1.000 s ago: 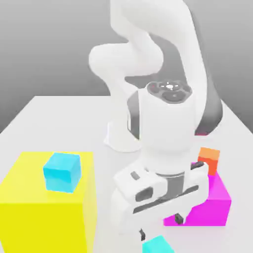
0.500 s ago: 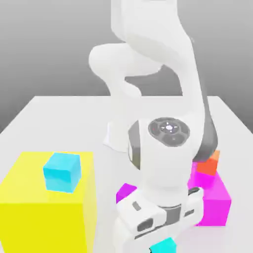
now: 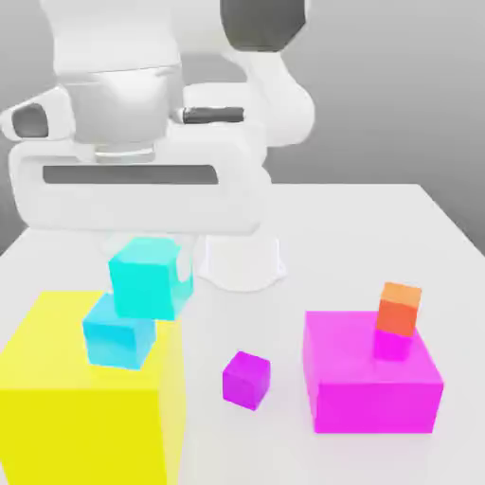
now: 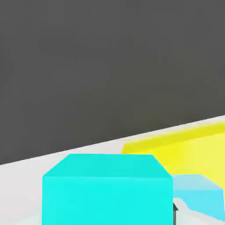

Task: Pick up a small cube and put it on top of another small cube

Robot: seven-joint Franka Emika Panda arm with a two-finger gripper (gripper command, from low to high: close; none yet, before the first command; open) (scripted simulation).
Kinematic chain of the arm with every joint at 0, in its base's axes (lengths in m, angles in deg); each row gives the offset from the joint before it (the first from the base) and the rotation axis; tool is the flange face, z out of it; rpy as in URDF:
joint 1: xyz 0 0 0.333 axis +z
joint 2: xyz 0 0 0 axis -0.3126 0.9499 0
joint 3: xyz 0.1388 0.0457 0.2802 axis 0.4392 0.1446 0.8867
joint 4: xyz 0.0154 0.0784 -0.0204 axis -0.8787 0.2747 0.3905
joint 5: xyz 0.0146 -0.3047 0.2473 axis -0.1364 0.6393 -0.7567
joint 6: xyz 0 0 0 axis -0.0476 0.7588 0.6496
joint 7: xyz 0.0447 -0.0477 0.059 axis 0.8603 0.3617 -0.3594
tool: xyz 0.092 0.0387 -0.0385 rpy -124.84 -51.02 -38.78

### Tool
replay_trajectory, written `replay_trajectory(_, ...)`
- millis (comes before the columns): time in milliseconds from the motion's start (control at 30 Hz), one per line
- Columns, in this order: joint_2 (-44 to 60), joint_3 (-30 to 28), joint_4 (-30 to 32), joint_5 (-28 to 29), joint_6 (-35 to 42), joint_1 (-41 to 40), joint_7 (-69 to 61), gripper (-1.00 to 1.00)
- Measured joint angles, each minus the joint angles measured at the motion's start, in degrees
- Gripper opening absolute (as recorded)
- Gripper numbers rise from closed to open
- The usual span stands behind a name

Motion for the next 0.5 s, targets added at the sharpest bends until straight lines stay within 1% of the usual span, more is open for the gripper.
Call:
replay_trajectory(67, 0.6, -0.1, 2.2, 1.4, -1.7, -0.6, 1.6, -1.00)
replay_trajectory(133, 2.2, -0.2, 5.0, 1.5, -5.9, -0.8, 1.8, -1.00)
replay_trajectory(167, 2.8, -0.2, 5.9, 1.5, -7.3, -0.8, 1.8, 1.00)
replay_trajectory(367, 3.1, -0.2, 6.4, 1.8, -8.0, -0.9, 1.9, 1.00)
replay_trajectory(433, 2.1, -0.1, 4.9, 2.1, -5.5, -0.9, 2.1, 1.00)
replay_trajectory(500, 0.3, 0.0, 2.2, 2.3, -1.1, -0.9, 2.3, 1.00)
